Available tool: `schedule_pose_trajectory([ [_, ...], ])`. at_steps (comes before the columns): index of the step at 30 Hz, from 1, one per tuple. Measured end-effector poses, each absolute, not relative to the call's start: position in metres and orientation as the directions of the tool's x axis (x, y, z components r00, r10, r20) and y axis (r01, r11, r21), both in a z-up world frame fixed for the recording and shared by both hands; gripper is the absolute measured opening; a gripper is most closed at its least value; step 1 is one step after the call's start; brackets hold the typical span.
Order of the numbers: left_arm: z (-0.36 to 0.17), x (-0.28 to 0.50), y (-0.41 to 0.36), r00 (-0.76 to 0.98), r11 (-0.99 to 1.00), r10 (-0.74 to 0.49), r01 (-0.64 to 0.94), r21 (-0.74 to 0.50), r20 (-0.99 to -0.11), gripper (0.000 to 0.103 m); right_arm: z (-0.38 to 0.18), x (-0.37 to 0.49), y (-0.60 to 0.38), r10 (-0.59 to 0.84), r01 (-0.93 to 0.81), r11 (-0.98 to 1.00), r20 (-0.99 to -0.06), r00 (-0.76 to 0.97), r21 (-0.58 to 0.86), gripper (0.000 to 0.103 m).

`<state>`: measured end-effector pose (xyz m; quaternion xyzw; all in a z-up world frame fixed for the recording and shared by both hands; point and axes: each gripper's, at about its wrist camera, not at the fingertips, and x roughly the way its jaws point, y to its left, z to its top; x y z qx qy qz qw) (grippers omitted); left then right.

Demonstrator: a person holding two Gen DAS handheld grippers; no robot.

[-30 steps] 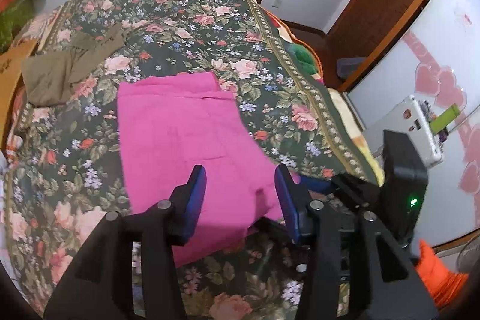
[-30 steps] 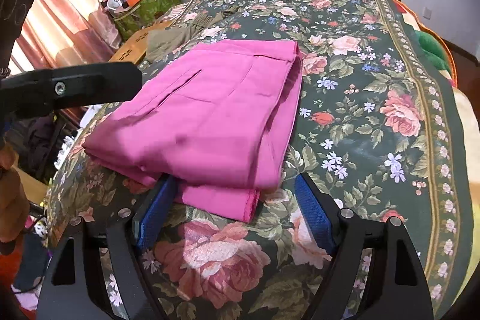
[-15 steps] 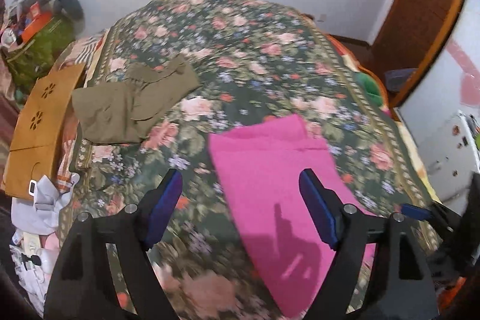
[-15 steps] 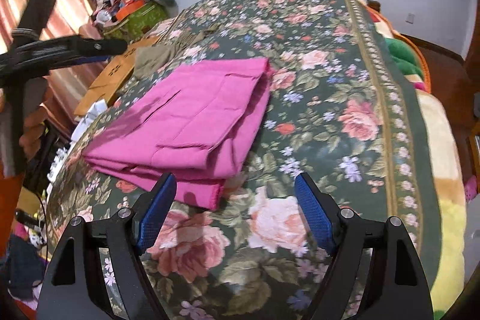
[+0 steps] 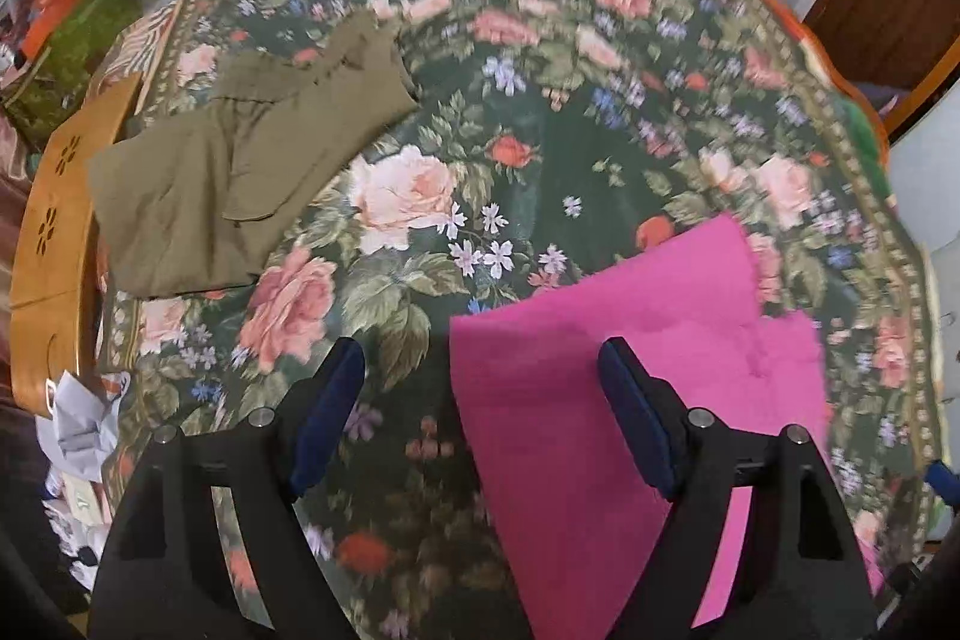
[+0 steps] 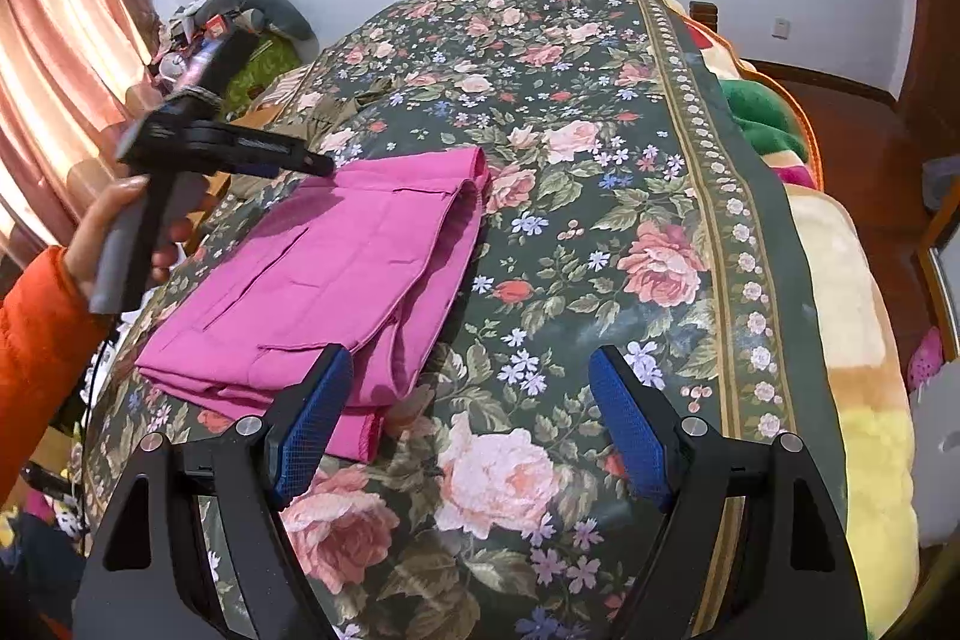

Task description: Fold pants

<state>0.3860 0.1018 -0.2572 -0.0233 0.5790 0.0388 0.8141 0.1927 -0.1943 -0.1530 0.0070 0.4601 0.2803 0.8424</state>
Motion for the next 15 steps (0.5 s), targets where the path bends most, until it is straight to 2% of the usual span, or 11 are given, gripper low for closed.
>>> schedule_pose_trajectory([
  [3, -0.278, 0.396, 0.1, 0.274, 0.997, 0.069, -0.062, 0.054, -0.959, 0.081, -0.154, 0.196, -0.195, 0.476, -0.459, 0.846, -0.772, 0.421, 0.271, 0.078],
  [7, -0.287, 0.39, 0.098, 0.285, 0.994, 0.109, -0.039, 0.102, -0.952, 0.093, -0.156, 0.199, -0.196, 0.474, -0.456, 0.848, -0.774, 0.42, 0.271, 0.078],
  [12, -0.285, 0.368, 0.092, 0.313, 0.983, 0.17, 0.009, 0.182, -0.934, 0.094, -0.155, 0.2, -0.194, 0.482, -0.46, 0.844, -0.769, 0.421, 0.277, 0.078],
  [15, -0.28, 0.351, 0.095, 0.315, 0.984, 0.171, 0.003, 0.181, -0.934, 0.094, -0.151, 0.198, -0.19, 0.495, -0.472, 0.836, -0.758, 0.426, 0.28, 0.078],
])
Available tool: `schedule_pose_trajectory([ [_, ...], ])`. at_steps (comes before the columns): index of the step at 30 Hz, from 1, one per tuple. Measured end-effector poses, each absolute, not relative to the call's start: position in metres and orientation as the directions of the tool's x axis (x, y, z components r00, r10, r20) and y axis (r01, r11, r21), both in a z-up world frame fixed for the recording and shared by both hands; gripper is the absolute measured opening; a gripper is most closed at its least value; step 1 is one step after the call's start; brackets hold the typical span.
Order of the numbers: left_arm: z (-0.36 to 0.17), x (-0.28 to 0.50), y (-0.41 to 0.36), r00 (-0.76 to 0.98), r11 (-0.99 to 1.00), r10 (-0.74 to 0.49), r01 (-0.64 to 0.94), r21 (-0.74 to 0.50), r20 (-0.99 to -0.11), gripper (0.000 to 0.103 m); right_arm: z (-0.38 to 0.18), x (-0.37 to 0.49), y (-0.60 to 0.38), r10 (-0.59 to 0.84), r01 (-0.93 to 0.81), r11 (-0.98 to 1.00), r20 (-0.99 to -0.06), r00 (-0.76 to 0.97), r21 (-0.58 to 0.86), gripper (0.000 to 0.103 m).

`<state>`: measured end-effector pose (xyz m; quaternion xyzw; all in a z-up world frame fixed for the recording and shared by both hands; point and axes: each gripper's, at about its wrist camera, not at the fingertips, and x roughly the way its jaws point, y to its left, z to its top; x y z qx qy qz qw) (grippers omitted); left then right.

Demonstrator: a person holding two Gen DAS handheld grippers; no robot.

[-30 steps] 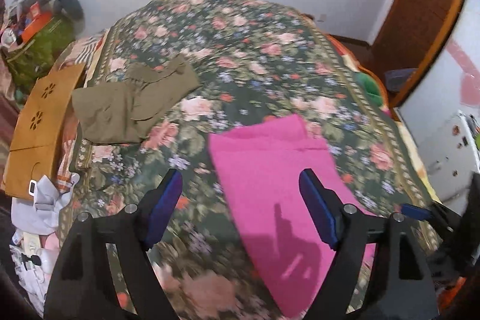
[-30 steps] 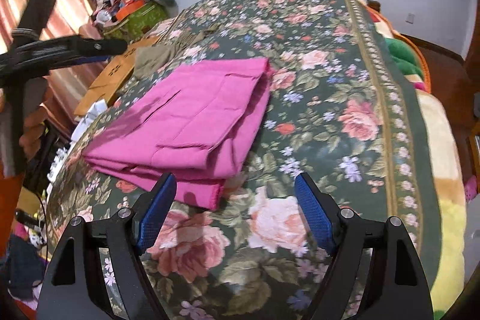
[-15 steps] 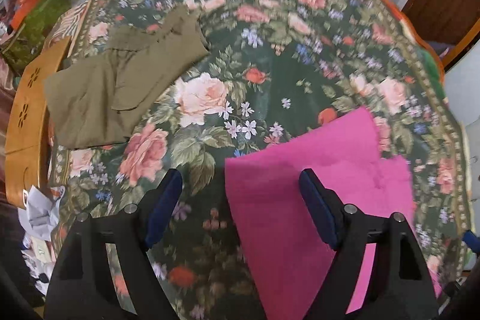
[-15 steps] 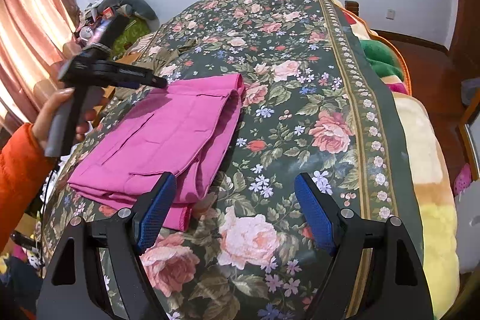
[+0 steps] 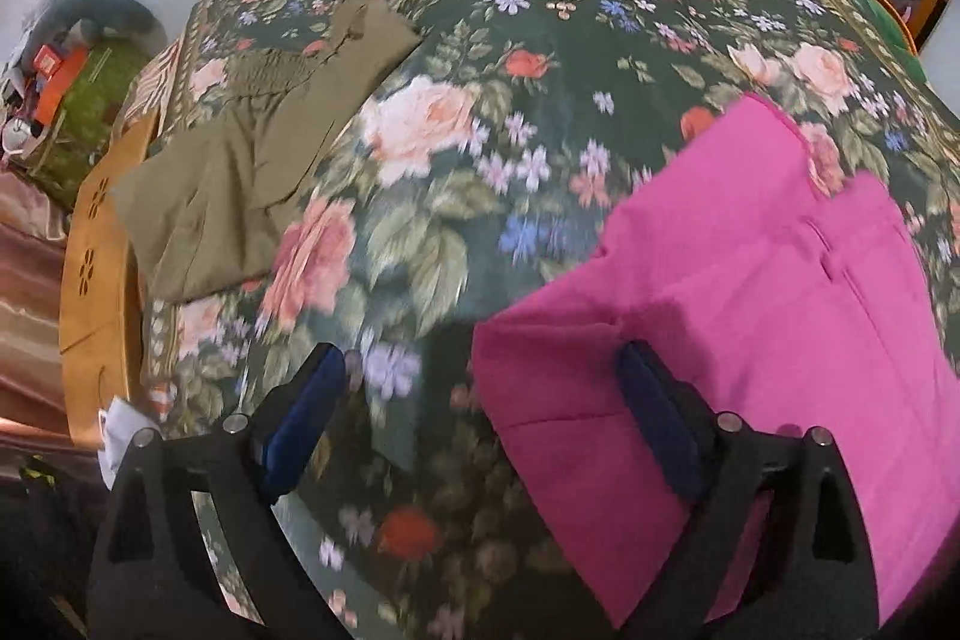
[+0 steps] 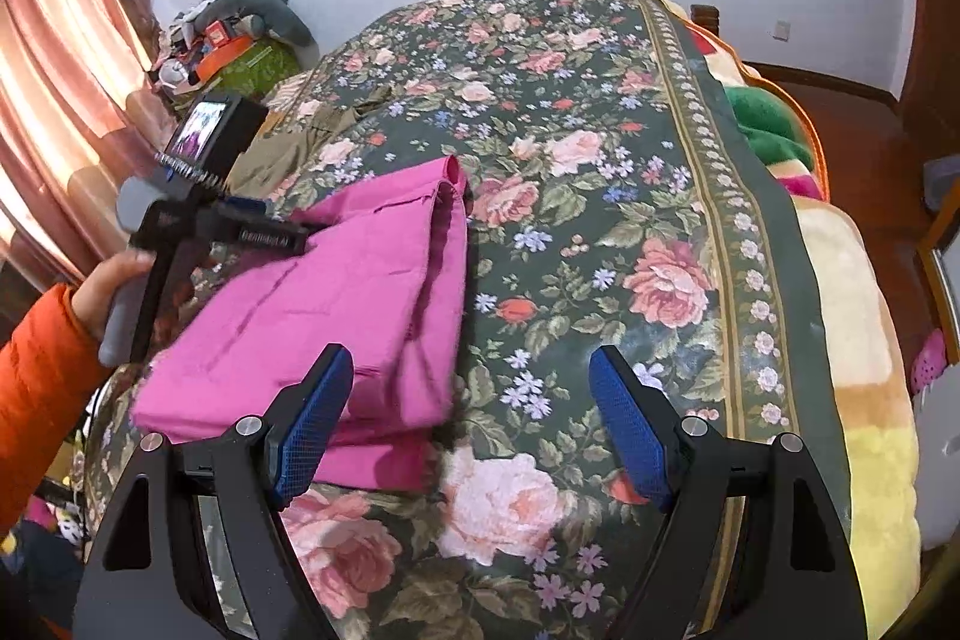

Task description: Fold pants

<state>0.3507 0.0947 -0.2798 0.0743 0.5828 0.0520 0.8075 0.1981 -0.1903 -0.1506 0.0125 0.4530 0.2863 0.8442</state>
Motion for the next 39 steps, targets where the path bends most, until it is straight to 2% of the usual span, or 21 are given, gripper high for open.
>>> schedule_pose_trajectory([
  [11, -0.257, 0.275, 0.12, 0.321, 0.997, 0.063, -0.07, 0.043, -0.945, 0.094, -0.147, 0.19, -0.175, 0.518, -0.513, 0.812, -0.749, 0.413, 0.278, 0.078],
  [15, -0.25, 0.246, 0.124, 0.337, 0.996, 0.015, -0.091, -0.016, -0.941, 0.094, -0.157, 0.191, -0.171, 0.522, -0.51, 0.808, -0.761, 0.386, 0.296, 0.078],
  [19, -0.243, 0.233, 0.119, 0.358, 0.995, 0.015, -0.094, -0.021, -0.934, 0.093, -0.177, 0.199, -0.17, 0.52, -0.48, 0.813, -0.782, 0.342, 0.331, 0.078],
  [20, -0.242, 0.231, 0.116, 0.367, 0.996, 0.026, -0.092, -0.008, -0.93, 0.093, -0.181, 0.201, -0.17, 0.519, -0.473, 0.814, -0.789, 0.328, 0.338, 0.076],
  [23, -0.239, 0.225, 0.11, 0.403, 0.995, 0.077, -0.084, 0.047, -0.912, 0.093, -0.194, 0.205, -0.169, 0.548, -0.463, 0.795, -0.791, 0.273, 0.391, 0.061],
  [25, -0.238, 0.223, 0.109, 0.418, 0.995, 0.09, -0.082, 0.061, -0.904, 0.087, -0.195, 0.205, -0.17, 0.57, -0.459, 0.783, -0.78, 0.258, 0.42, 0.052],
  [28, -0.238, 0.219, 0.108, 0.434, 0.996, 0.083, -0.075, 0.056, -0.897, 0.079, -0.192, 0.204, -0.169, 0.562, -0.475, 0.784, -0.783, 0.268, 0.4, 0.045],
  [35, -0.235, 0.201, 0.115, 0.458, 0.99, 0.123, -0.12, 0.076, -0.88, 0.077, -0.198, 0.204, -0.171, 0.56, -0.482, 0.779, -0.791, 0.245, 0.402, 0.041],
  [39, -0.24, 0.188, 0.129, 0.45, 0.986, 0.108, -0.162, 0.038, -0.887, 0.077, -0.2, 0.202, -0.171, 0.558, -0.481, 0.78, -0.792, 0.247, 0.399, 0.04],
])
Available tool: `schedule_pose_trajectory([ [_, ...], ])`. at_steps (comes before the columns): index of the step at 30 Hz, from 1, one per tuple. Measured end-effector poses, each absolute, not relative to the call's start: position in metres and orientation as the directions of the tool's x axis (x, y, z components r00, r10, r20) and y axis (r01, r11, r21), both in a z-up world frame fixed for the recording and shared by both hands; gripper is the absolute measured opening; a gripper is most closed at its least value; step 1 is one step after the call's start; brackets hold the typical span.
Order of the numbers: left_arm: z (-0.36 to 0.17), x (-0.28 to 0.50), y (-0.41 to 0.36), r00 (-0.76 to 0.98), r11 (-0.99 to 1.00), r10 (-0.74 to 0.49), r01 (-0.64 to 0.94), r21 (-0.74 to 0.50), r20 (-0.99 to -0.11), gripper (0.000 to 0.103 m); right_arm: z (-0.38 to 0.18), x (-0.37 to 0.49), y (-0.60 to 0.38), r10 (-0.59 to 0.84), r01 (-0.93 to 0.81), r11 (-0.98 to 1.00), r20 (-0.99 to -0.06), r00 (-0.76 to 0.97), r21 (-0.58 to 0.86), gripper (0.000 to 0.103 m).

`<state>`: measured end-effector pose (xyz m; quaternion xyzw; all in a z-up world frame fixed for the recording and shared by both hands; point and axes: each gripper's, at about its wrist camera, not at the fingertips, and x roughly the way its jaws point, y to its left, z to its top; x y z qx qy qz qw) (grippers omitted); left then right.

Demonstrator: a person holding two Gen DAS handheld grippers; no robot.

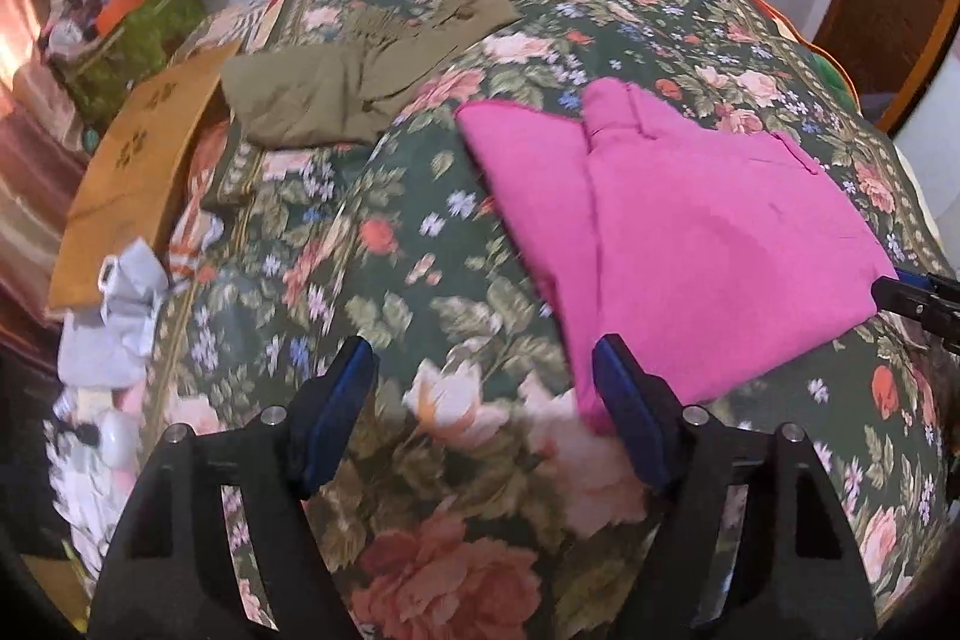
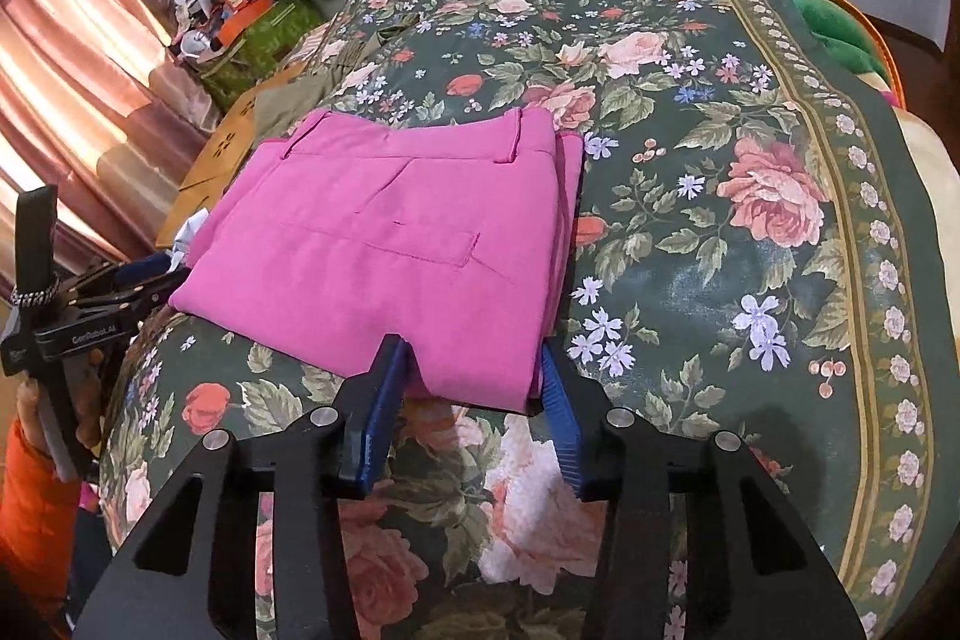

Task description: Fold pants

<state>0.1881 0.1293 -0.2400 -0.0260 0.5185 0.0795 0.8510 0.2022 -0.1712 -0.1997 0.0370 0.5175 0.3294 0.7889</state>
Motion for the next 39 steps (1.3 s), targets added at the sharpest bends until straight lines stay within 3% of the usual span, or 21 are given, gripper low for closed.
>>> schedule_pose_trajectory([
  [6, -0.24, 0.186, 0.143, 0.426, 0.982, 0.063, -0.188, -0.02, -0.902, 0.077, -0.196, 0.201, -0.169, 0.541, -0.491, 0.787, -0.802, 0.255, 0.375, 0.041],
  [13, -0.205, 0.199, 0.136, 0.483, 0.986, 0.133, -0.154, 0.066, -0.865, 0.077, -0.176, 0.209, -0.173, 0.52, -0.504, 0.8, -0.795, 0.312, 0.325, 0.041],
  [20, -0.177, 0.24, 0.118, 0.545, 0.996, 0.049, -0.087, 0.001, -0.837, 0.077, -0.157, 0.24, -0.169, 0.523, -0.507, 0.805, -0.771, 0.362, 0.308, 0.041],
  [31, -0.228, 0.305, 0.093, 0.434, 0.997, -0.034, -0.046, -0.06, -0.9, 0.077, -0.195, 0.281, -0.141, 0.48, -0.525, 0.8, -0.835, 0.268, 0.291, 0.041],
  [34, -0.244, 0.309, 0.091, 0.404, 0.999, 0.007, -0.036, -0.008, -0.915, 0.07, -0.209, 0.285, -0.135, 0.468, -0.535, 0.792, -0.855, 0.223, 0.293, 0.033],
  [39, -0.255, 0.306, 0.095, 0.407, 0.999, 0.046, -0.013, 0.044, -0.912, 0.071, -0.219, 0.282, -0.137, 0.476, -0.532, 0.789, -0.853, 0.214, 0.307, 0.032],
])
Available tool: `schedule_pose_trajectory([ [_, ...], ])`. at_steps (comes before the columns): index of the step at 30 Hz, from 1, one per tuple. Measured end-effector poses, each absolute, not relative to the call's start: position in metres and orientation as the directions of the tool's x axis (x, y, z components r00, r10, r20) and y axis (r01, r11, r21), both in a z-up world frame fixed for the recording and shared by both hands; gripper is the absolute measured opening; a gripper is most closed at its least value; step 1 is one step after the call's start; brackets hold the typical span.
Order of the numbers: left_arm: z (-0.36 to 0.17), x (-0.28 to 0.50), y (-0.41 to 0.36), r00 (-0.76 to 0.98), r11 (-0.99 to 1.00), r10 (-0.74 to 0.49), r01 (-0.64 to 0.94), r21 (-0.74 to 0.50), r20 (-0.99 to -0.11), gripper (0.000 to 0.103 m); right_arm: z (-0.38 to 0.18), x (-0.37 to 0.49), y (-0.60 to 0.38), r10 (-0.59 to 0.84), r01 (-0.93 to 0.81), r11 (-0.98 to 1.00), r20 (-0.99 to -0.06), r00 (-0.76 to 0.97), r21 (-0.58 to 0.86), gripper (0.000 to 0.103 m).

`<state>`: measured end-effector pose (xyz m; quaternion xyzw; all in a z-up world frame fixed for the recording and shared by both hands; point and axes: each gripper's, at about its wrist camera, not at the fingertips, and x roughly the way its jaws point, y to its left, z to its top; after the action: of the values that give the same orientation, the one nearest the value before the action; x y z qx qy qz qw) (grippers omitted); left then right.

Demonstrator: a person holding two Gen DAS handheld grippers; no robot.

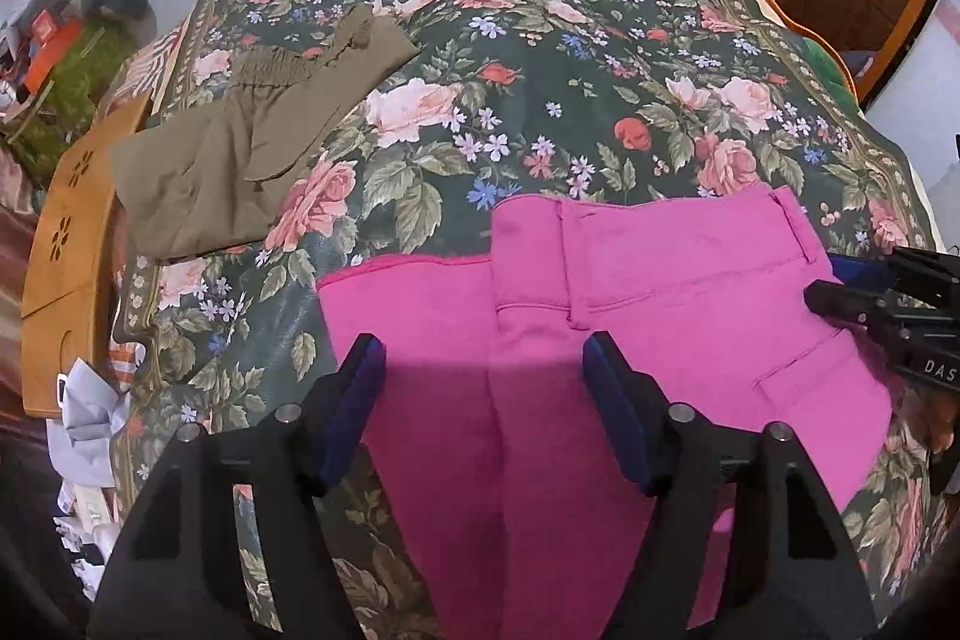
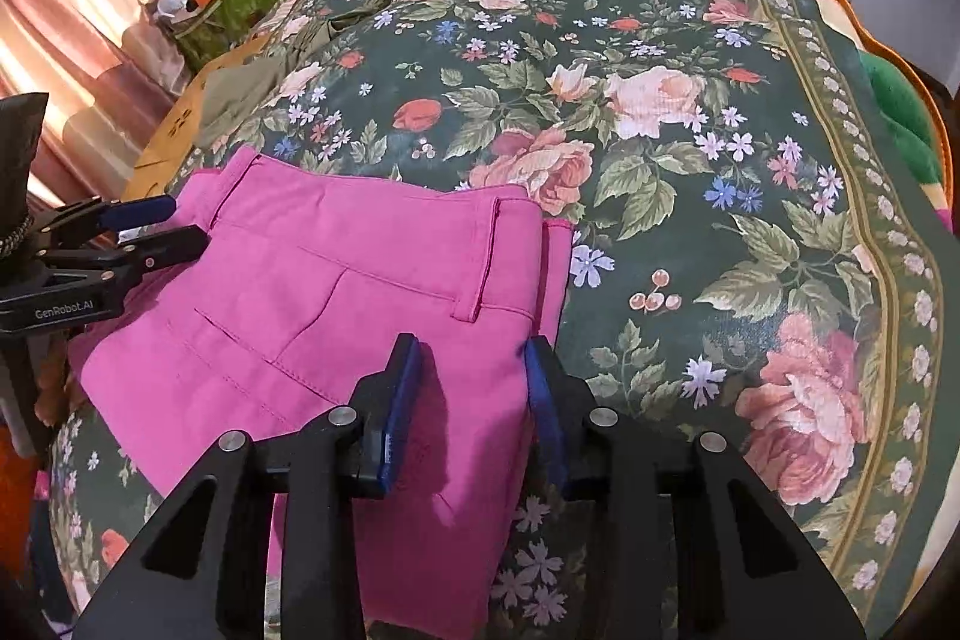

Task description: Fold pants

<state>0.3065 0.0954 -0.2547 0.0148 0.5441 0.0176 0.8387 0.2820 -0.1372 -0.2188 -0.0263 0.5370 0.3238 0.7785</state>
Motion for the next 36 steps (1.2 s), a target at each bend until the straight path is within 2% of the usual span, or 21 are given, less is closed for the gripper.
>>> schedule_pose_trajectory([
  [11, -0.229, 0.3, 0.096, 0.448, 0.997, 0.071, -0.03, 0.064, -0.891, 0.071, -0.205, 0.28, -0.142, 0.456, -0.538, 0.798, -0.856, 0.245, 0.272, 0.032],
  [14, -0.216, 0.293, 0.1, 0.477, 0.998, 0.069, -0.031, 0.061, -0.876, 0.071, -0.197, 0.276, -0.144, 0.45, -0.548, 0.8, -0.849, 0.276, 0.245, 0.04],
  [16, -0.212, 0.286, 0.105, 0.481, 0.999, 0.045, -0.037, 0.031, -0.875, 0.076, -0.194, 0.275, -0.147, 0.459, -0.545, 0.799, -0.843, 0.28, 0.254, 0.055],
  [21, -0.225, 0.274, 0.12, 0.434, 0.993, -0.028, -0.088, -0.073, -0.9, 0.092, -0.203, 0.273, -0.147, 0.467, -0.548, 0.788, -0.853, 0.234, 0.281, 0.056],
  [27, -0.25, 0.276, 0.123, 0.365, 0.982, -0.098, -0.116, -0.15, -0.926, 0.092, -0.22, 0.28, -0.154, 0.528, -0.471, 0.785, -0.832, 0.169, 0.402, 0.056],
  [33, -0.253, 0.287, 0.112, 0.364, 0.979, -0.134, -0.094, -0.18, -0.922, 0.092, -0.221, 0.283, -0.146, 0.534, -0.491, 0.77, -0.832, 0.149, 0.407, 0.056],
  [35, -0.253, 0.291, 0.107, 0.371, 0.984, -0.121, -0.078, -0.161, -0.921, 0.089, -0.224, 0.287, -0.144, 0.545, -0.483, 0.765, -0.827, 0.136, 0.425, 0.056],
  [36, -0.254, 0.292, 0.105, 0.373, 0.984, -0.125, -0.072, -0.163, -0.919, 0.084, -0.225, 0.288, -0.143, 0.55, -0.481, 0.763, -0.825, 0.132, 0.432, 0.056],
])
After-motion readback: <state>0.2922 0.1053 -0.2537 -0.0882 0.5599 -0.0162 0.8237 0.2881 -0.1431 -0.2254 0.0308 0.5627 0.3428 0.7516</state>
